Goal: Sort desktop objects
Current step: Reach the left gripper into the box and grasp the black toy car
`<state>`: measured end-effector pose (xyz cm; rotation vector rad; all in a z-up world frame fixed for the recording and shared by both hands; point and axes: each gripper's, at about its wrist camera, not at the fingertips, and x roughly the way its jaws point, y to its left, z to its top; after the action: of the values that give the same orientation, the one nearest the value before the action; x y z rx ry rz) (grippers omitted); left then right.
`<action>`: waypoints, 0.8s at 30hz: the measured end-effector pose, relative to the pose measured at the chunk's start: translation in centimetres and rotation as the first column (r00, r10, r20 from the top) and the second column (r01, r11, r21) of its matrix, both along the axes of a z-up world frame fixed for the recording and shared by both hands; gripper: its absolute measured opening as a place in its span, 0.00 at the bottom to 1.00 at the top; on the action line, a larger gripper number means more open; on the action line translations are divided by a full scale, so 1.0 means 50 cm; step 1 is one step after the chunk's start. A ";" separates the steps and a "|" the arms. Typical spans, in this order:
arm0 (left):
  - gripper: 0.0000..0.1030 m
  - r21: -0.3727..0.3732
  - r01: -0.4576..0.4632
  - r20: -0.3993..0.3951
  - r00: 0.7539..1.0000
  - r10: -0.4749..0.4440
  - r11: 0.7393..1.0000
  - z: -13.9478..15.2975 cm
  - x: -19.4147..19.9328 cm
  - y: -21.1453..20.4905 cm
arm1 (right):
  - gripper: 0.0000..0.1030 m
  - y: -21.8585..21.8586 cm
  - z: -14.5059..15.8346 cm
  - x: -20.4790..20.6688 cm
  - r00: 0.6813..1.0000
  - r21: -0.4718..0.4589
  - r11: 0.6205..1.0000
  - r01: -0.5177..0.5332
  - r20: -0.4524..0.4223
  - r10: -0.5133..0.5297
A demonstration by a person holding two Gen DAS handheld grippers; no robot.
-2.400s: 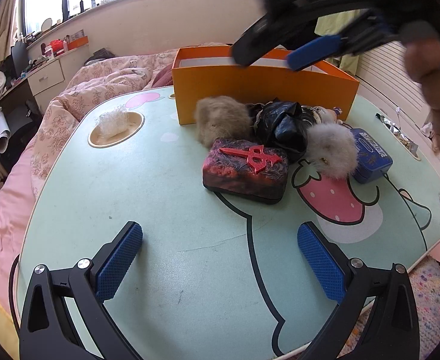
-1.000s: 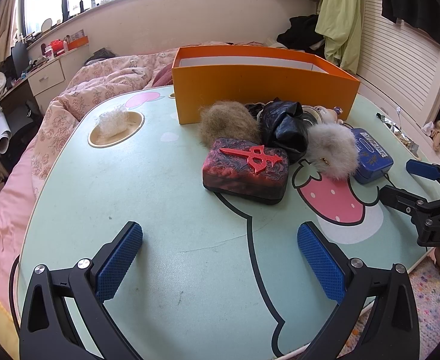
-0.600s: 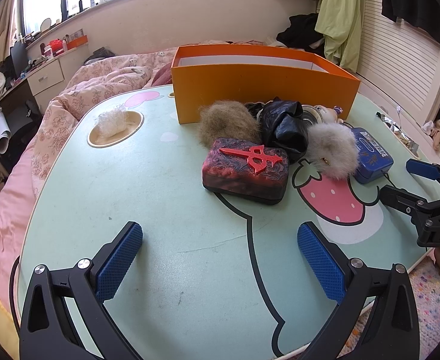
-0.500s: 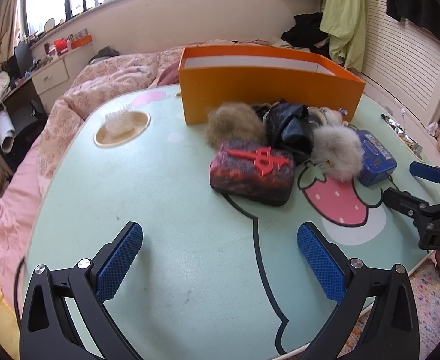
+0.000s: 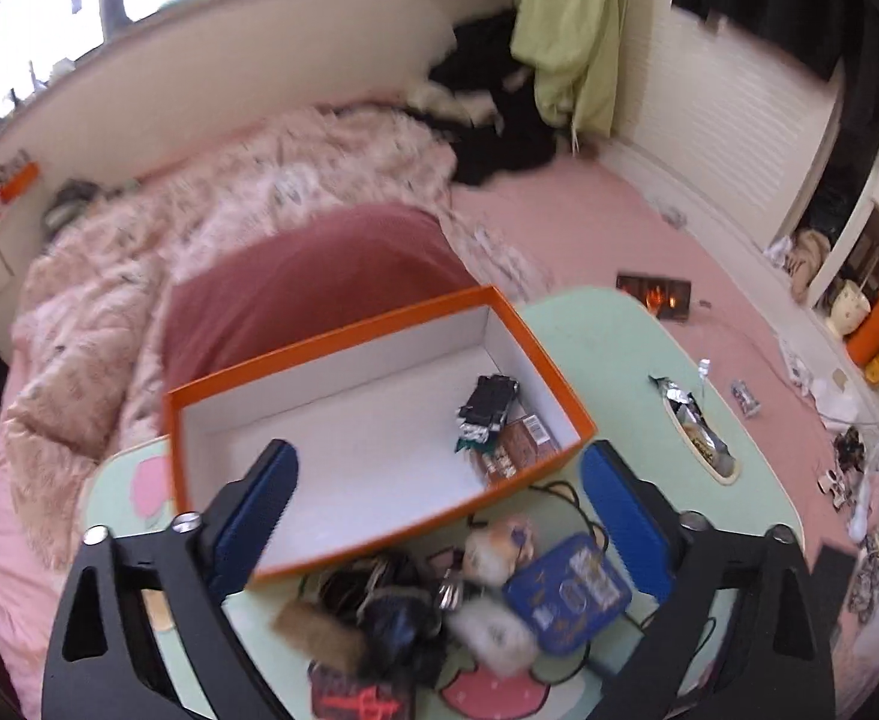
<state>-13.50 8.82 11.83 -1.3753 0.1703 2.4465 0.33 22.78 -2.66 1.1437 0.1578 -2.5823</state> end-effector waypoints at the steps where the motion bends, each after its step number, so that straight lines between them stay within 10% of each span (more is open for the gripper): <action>1: 0.82 0.019 0.021 0.074 0.997 -0.023 1.000 -0.023 -0.031 0.014 | 1.00 0.000 0.000 0.000 1.000 0.000 1.000 0.000 0.000 0.000; 8: 0.60 0.010 -0.022 0.283 0.959 0.018 1.000 -0.153 -0.135 0.042 | 1.00 -0.003 0.003 0.002 1.000 -0.003 1.000 -0.001 -0.002 0.001; 17: 0.59 0.083 0.033 0.300 0.952 -0.056 0.996 -0.180 -0.125 0.059 | 1.00 -0.002 0.002 0.003 1.000 -0.004 1.000 0.000 -0.002 0.000; 20: 0.34 0.151 0.018 0.307 0.949 -0.064 0.988 -0.176 -0.134 0.045 | 1.00 -0.003 0.002 0.004 1.000 -0.004 1.000 0.000 -0.002 0.000; 24: 0.30 0.194 -0.031 0.308 0.951 -0.031 0.981 -0.181 -0.142 0.011 | 1.00 -0.001 0.001 0.002 1.000 -0.003 1.000 -0.001 -0.003 0.001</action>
<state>-20.60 9.34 2.79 -1.6402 -0.1435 2.1421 0.44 22.74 -2.62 1.1389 0.1550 -2.5826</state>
